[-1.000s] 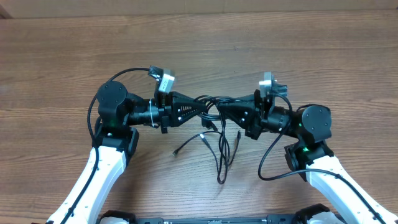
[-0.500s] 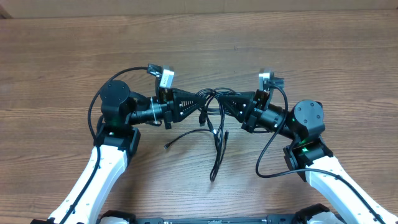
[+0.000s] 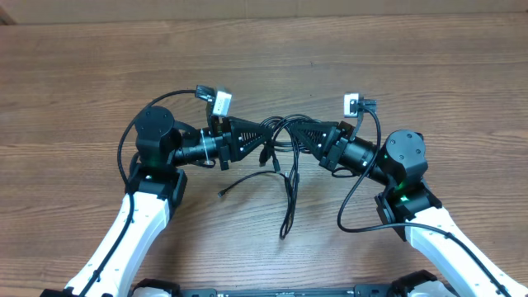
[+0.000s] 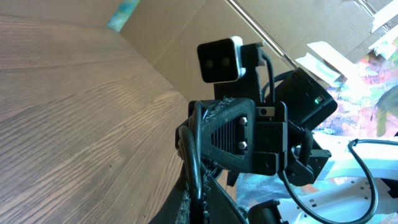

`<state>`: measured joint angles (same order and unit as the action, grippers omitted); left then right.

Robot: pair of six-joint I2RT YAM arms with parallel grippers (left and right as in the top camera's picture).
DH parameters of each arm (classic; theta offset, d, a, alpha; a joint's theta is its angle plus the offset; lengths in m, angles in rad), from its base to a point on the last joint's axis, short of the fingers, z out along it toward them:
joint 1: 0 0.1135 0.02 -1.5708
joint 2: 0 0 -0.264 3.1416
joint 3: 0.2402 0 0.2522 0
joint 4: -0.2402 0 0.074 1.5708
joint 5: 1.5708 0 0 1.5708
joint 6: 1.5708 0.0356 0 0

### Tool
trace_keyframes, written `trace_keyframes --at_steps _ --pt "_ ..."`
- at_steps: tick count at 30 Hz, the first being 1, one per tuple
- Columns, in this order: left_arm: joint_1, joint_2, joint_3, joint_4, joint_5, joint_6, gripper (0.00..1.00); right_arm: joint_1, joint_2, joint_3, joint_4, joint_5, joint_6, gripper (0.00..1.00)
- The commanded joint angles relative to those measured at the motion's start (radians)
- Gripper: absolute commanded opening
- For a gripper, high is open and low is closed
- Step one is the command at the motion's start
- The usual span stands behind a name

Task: Untangle cables

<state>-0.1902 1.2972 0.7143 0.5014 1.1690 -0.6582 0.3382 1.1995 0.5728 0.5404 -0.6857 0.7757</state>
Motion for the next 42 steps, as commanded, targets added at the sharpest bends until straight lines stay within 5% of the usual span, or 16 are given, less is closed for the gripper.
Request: trace_keyframes --at_steps 1,11,22,35,42 --pt "0.002 -0.016 0.006 0.022 0.024 0.008 0.04 -0.013 0.007 0.005 -0.024 0.082 0.082 0.04" --pt "0.002 -0.016 0.006 0.022 0.024 0.008 0.04 -0.013 0.007 0.005 -0.103 0.084 0.154 0.05" --pt "0.002 -0.016 0.006 0.018 0.037 0.008 0.04 -0.013 0.007 0.005 -0.101 0.082 0.075 0.53" --pt "0.006 -0.016 0.006 -0.108 0.032 0.064 0.04 -0.013 0.007 0.005 -0.101 0.082 0.025 0.65" --pt "0.071 -0.016 0.006 -0.108 0.001 0.06 0.04 -0.013 0.007 0.005 -0.111 0.037 0.0 0.81"
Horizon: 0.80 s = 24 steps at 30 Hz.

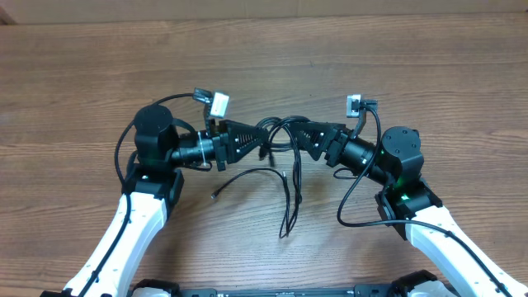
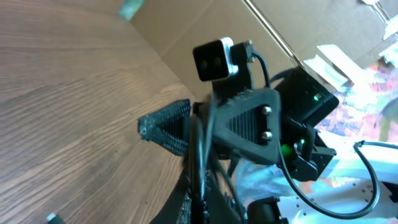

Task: Untangle cables
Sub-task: 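Open the right gripper and pull it back from the bundle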

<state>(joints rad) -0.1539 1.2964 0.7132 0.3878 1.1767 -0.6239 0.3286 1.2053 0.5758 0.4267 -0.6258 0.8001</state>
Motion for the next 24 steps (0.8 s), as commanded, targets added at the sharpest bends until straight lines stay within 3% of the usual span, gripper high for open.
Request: trace_keyframes --at_steps 1,7,24 --pt "0.049 -0.016 0.008 0.005 -0.006 0.025 0.04 -0.003 0.002 0.002 -0.006 -0.035 -0.024 0.82" --pt "0.103 -0.016 0.008 0.005 0.004 0.014 0.04 -0.003 0.002 0.002 -0.068 -0.056 -0.07 0.86" --pt "0.101 -0.015 0.008 -0.067 0.212 0.101 0.04 -0.003 0.001 0.002 0.036 -0.103 -0.643 0.86"
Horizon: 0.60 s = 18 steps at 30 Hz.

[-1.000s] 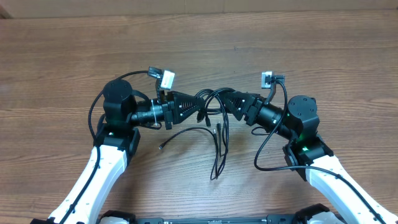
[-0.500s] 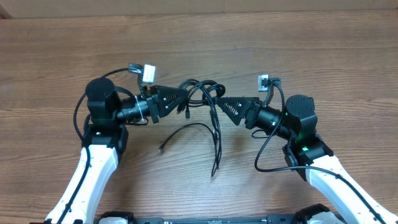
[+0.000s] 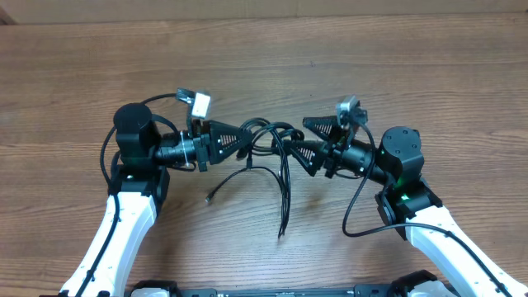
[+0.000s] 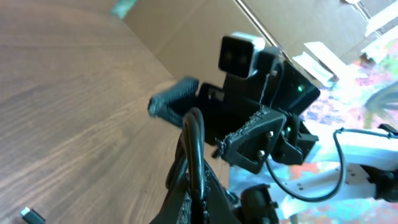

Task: Untangle cables
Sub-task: 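Open the right gripper and pull it back from the bundle, then move the right gripper back in and grasp the cable near the left gripper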

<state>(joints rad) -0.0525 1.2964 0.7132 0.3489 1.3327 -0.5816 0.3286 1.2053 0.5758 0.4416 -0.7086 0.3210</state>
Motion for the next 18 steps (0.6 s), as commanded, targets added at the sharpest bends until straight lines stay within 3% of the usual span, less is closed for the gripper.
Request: trace_keyframes --at_steps 1,6,12,18 --pt "0.0 -0.015 0.008 -0.048 0.056 0.071 0.04 -0.003 0.001 0.002 0.035 -0.034 -0.198 0.85" --pt "0.0 -0.015 0.008 -0.143 0.055 0.129 0.04 -0.003 0.001 0.002 0.111 -0.13 -0.317 0.84" --pt "0.0 -0.015 0.008 -0.138 0.045 0.129 0.04 -0.003 0.002 0.002 0.115 -0.287 -0.47 0.78" --pt "-0.004 -0.015 0.008 -0.139 0.049 0.106 0.04 -0.003 0.002 0.002 0.106 -0.311 -0.591 0.78"
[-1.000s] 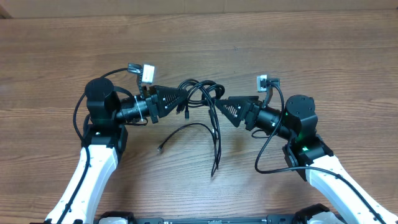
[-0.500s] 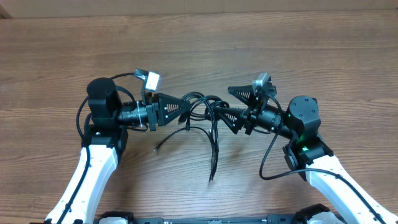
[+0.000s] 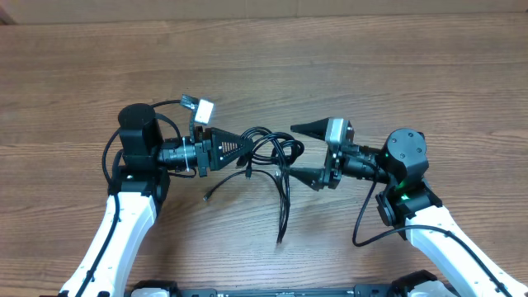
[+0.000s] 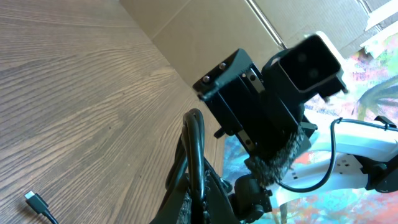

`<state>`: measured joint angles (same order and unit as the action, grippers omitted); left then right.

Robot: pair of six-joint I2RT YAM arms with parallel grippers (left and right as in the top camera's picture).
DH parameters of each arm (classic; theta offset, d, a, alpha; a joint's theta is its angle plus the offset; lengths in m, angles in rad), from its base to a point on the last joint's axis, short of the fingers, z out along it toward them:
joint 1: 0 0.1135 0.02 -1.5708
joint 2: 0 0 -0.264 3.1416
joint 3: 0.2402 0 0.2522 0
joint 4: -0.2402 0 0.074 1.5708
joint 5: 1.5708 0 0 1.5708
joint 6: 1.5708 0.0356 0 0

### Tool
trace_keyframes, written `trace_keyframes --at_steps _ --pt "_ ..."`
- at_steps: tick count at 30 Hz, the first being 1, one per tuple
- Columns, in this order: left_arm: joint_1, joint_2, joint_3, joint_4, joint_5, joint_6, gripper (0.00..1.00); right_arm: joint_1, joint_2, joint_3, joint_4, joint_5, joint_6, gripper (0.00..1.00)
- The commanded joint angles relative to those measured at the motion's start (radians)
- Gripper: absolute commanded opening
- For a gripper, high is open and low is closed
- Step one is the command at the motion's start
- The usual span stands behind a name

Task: Untangle cables
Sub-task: 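Move the right gripper back in and grasp the cable near the left gripper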

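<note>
A tangle of black cables (image 3: 270, 145) lies at the table's middle, with loose ends trailing toward the front (image 3: 283, 216) and a small plug (image 3: 209, 198) at the left. My left gripper (image 3: 244, 149) is shut on a loop of the cable (image 4: 194, 140), which rises between its fingers (image 4: 181, 194). My right gripper (image 3: 304, 153) faces it from the right, open wide, one finger (image 3: 302, 127) behind the tangle and one in front, with nothing gripped. In the left wrist view the right gripper (image 4: 264, 109) looms just past the loop.
Bare wood table (image 3: 264, 58) all round. A cable plug (image 4: 34, 200) lies on the table at the lower left of the left wrist view. Both arms' own black supply cables (image 3: 361, 227) hang beside them. Cardboard and clutter show beyond the table edge.
The right gripper has rolled over and spread wider, its fingers now fore and aft of the tangle. The left gripper, still shut on the cable, has shifted slightly toward the front.
Both grippers met at the tangle in the centre, close together. Then they stood slightly apart, the right fingers seeming to part. Then the right gripper was open and the left sat further left with the cable. Now the right is wide open and only the left holds.
</note>
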<state>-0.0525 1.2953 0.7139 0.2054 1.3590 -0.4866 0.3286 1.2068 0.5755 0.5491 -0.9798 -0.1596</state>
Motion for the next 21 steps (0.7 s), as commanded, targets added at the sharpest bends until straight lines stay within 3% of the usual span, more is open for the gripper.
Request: trace_keyframes --at_steps 1,13,21 --pt "-0.008 -0.014 0.007 0.005 0.023 0.011 0.04 -0.003 0.0 0.002 -0.002 -0.04 -0.123 0.77" --pt "-0.12 -0.014 0.007 0.056 0.022 0.044 0.04 -0.003 0.0 0.002 -0.037 -0.031 -0.133 0.75" --pt "-0.11 -0.014 0.007 0.1 0.021 0.045 0.04 -0.003 0.0 0.002 -0.077 -0.031 -0.133 0.65"
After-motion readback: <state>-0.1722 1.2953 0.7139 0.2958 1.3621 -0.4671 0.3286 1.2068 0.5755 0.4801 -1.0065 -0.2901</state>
